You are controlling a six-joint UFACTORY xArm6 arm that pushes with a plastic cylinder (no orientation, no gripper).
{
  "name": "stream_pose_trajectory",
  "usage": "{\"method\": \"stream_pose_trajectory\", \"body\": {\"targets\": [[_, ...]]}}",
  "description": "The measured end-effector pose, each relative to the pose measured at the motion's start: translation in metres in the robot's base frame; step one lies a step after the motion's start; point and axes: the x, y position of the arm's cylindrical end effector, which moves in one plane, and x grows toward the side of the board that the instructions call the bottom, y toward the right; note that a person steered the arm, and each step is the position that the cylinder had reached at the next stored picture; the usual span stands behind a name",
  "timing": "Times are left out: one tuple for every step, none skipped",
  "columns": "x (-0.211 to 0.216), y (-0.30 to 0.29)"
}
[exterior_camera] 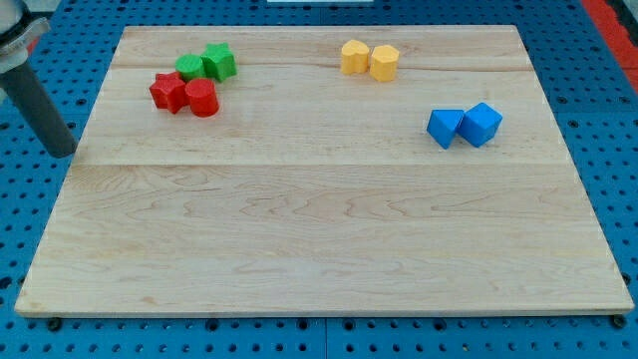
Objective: Push the green circle towards bottom right
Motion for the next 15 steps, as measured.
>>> {"method": "stream_pose_trajectory", "body": {"targets": [[-0.069, 0.028], [-0.107, 0.041], [-0.114, 0.057], [-0.122, 0.103], [-0.124, 0.127], [-0.124, 0.124], [-0.125, 0.116], [-0.137, 0.136], [-0.181, 0.113], [-0.167, 0.114], [-0.136, 0.153], [-0.148, 0.155], [-0.16, 0.16], [-0.14, 0.22], [-0.124, 0.267]]}}
